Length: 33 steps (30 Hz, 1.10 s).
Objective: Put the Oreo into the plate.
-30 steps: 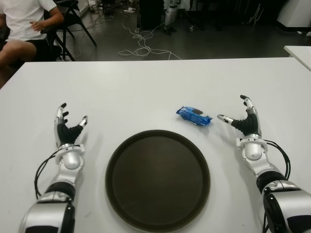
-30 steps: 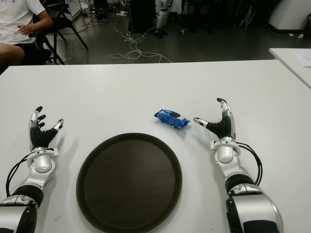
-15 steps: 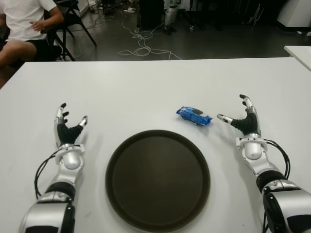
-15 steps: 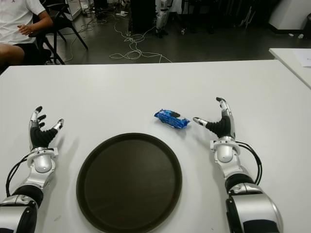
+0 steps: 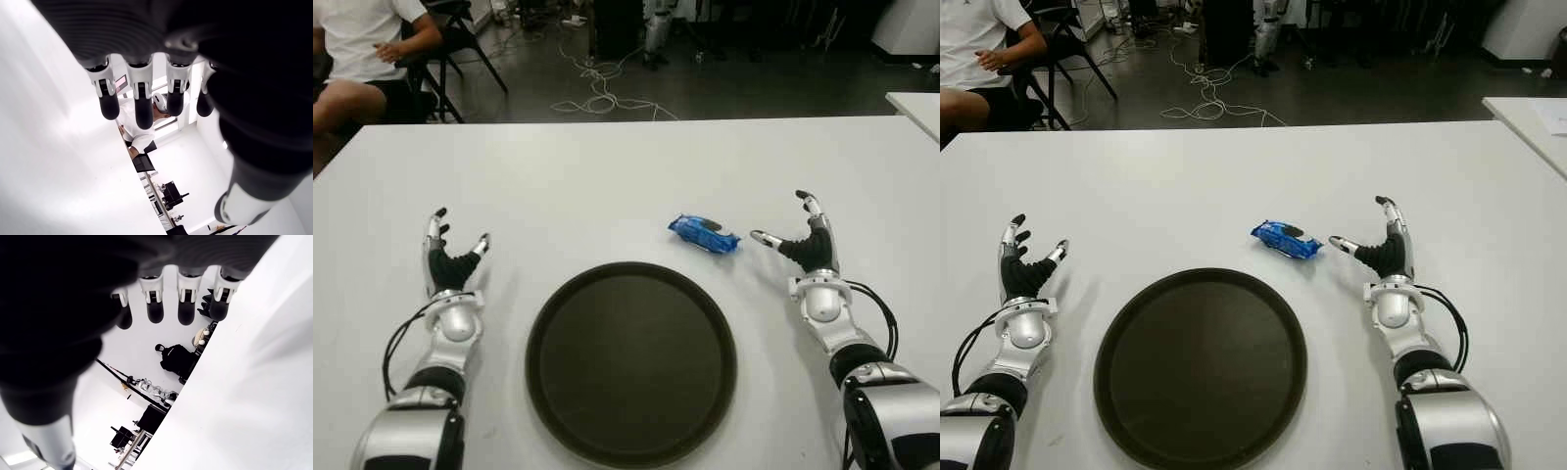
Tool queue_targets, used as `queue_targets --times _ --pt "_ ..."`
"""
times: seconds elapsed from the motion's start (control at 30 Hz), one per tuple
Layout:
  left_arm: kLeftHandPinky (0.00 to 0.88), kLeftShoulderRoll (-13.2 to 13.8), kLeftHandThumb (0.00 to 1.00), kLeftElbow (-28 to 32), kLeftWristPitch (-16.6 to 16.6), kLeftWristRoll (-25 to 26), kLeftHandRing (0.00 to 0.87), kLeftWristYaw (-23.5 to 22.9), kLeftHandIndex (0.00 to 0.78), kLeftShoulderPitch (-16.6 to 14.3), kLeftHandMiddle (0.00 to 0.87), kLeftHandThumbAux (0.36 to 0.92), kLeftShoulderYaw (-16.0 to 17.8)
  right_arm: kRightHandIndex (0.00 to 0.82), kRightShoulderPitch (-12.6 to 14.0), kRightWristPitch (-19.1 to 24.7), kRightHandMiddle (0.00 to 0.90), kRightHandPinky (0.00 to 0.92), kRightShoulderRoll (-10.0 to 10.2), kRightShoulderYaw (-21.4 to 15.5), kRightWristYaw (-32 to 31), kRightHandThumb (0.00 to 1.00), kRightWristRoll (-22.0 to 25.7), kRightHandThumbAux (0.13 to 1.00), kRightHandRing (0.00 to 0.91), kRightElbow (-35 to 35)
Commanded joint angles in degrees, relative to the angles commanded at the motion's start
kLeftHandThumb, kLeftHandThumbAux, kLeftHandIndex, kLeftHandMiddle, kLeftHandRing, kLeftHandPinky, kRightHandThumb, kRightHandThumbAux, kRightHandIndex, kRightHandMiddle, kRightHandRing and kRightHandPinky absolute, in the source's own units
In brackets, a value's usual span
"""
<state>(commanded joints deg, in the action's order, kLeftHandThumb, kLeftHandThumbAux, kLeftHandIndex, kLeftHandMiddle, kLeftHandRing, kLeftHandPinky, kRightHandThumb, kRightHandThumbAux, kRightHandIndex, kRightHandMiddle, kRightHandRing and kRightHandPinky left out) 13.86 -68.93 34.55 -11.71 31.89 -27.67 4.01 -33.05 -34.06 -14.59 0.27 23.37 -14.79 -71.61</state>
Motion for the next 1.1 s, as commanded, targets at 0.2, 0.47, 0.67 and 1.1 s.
queue_targets --times 0.2,0.47,0.67,1.1 --pt "0.102 0.1 0.027 0.1 0.2 -0.1 0.090 0.0 0.096 0.0 0.084 0.793 -0.1 0.068 0.0 0.0 0.071 0.041 0.0 -0.1 0.0 0.000 0.0 0.751 0.058 0.0" --pt "0.099 0.1 0.028 0.0 0.0 0.2 0.095 -0.2 0.101 -0.1 0.094 0.790 0.0 0.054 -0.1 0.2 0.057 0.027 0.0 0.1 0.4 0.000 -0.2 0.780 0.044 0.0" --pt "0.118 -0.1 0.026 0.0 0.0 0.3 0.111 0.1 0.107 0.0 0.106 0.805 0.1 0.062 0.0 0.1 0.073 0.047 -0.1 0.3 0.8 0.000 -0.5 0.781 0.063 0.0" --pt "0.112 0.0 0.040 0.1 0.0 -0.1 0.104 0.5 0.097 0.1 0.097 0.798 -0.2 0.066 0.1 -0.1 0.083 0.053 -0.2 0.7 1.5 0.000 -0.6 0.796 0.069 0.1"
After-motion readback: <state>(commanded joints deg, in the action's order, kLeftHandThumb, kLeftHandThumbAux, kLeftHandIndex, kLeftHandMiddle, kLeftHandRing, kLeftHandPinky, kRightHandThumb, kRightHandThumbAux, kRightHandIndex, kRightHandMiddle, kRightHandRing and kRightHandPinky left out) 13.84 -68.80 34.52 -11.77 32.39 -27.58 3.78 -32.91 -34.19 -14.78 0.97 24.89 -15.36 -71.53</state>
